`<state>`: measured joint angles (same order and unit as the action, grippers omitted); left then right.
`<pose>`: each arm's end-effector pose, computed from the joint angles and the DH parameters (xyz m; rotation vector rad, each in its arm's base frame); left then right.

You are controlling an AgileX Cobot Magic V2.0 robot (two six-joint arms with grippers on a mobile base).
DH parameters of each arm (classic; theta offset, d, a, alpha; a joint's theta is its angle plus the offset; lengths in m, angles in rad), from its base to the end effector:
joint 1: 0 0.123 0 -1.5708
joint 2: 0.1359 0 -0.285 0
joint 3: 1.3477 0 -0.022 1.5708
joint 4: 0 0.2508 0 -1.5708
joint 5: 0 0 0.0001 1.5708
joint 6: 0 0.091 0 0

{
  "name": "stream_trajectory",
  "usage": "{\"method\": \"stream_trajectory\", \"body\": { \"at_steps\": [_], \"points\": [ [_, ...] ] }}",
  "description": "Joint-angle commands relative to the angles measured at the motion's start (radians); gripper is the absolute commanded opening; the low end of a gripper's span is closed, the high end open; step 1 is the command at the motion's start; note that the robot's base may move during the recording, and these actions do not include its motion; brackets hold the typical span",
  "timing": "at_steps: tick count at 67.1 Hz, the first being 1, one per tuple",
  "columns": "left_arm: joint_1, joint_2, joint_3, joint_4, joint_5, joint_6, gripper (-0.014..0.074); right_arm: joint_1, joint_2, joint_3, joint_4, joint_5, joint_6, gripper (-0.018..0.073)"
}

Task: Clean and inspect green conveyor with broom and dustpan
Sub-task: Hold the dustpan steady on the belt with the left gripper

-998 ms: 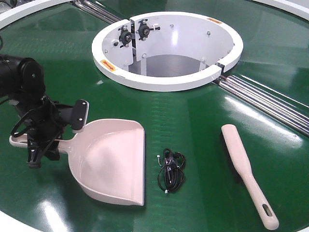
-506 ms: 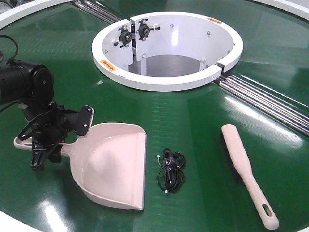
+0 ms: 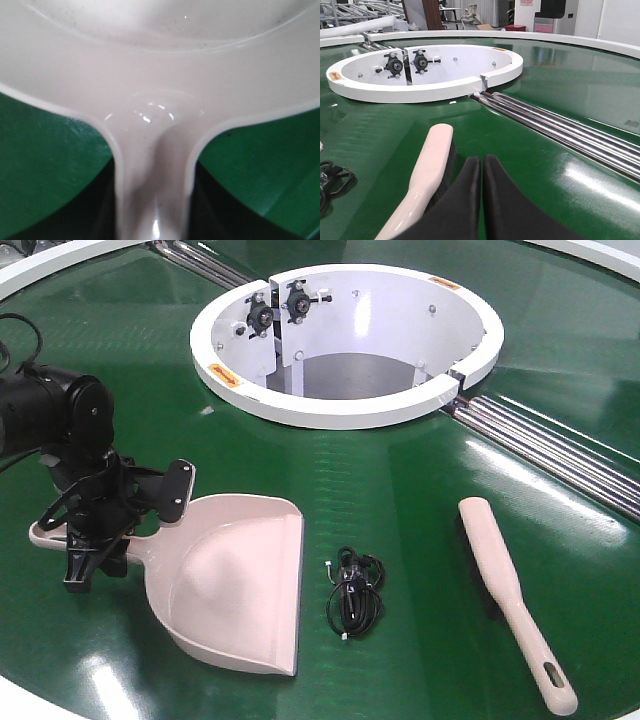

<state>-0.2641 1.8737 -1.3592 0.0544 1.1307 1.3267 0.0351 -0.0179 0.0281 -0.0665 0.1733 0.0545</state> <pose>0.3483 -0.0895 0.2062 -2.2578 -2.1630 -0.0767 0.0559 0.0009 0.1890 -0.0297 1.6665 0.0087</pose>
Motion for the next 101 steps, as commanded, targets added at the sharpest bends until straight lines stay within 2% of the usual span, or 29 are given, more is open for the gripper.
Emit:
{"method": "stream_trajectory", "body": {
  "at_steps": [1,84,90,97,101],
  "points": [
    [-0.010,-0.036,-0.025,-0.005,0.005,0.002,-0.0008,-0.006,-0.009,0.020,-0.007,-0.075,-0.004,-0.0009],
    [-0.010,-0.038,-0.025,-0.013,0.014,0.003,-0.0007,-0.006,-0.009,0.018,-0.007,-0.085,-0.004,-0.0009],
    [-0.010,-0.038,-0.025,-0.013,0.014,0.003,-0.0007,-0.006,-0.009,0.018,-0.007,-0.142,0.000,-0.0009],
    [-0.010,-0.038,-0.025,-0.013,0.014,0.003,-0.0007,-0.006,-0.009,0.009,-0.001,-0.307,0.016,-0.0009],
    [-0.010,-0.038,-0.025,-0.013,0.014,0.003,-0.0007,-0.006,-0.009,-0.025,0.001,-0.345,0.035,-0.0009]
  ]
}}
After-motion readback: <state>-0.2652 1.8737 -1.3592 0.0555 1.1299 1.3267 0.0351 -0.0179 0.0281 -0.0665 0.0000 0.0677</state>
